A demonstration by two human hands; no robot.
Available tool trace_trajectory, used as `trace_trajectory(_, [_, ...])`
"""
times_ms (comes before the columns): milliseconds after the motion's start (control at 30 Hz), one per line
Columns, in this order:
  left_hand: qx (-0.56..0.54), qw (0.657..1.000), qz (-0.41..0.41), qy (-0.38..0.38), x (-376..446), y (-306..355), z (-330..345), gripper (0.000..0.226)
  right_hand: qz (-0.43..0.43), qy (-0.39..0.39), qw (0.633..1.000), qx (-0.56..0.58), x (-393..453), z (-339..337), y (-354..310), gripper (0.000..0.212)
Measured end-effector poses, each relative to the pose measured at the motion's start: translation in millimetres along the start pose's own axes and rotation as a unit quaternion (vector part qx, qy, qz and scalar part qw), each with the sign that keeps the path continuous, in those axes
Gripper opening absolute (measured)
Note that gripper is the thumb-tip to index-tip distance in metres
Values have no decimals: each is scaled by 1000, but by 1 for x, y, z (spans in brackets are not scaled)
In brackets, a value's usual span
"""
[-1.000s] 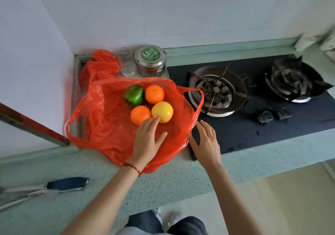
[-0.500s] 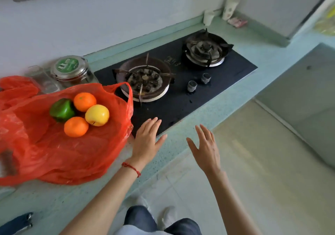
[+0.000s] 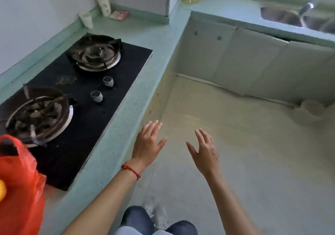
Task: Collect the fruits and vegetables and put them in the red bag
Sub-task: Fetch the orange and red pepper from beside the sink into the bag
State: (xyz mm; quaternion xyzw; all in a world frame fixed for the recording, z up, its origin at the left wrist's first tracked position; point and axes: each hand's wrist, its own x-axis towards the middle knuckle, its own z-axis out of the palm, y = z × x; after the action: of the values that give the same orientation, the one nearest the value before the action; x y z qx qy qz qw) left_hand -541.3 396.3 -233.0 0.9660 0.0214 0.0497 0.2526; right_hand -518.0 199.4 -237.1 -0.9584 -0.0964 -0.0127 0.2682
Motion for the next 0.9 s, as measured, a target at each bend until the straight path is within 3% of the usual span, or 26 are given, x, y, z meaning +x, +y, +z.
trace_trajectory(300, [37, 975, 179, -129, 55, 51, 36, 65, 180, 97, 979, -20, -33, -29, 41, 55])
trace_trajectory(500, [70, 946, 266, -174, 69, 82, 59, 62, 269, 137, 951, -75, -66, -44, 63, 52])
trace_trajectory(733, [112, 920, 323, -192, 73, 123, 85, 58, 341, 121, 918, -161, -101, -66, 98, 59])
trace_trajectory(900, [125, 917, 320, -201, 81, 152, 106, 66, 361, 117, 909, -174, -109, -90, 136, 58])
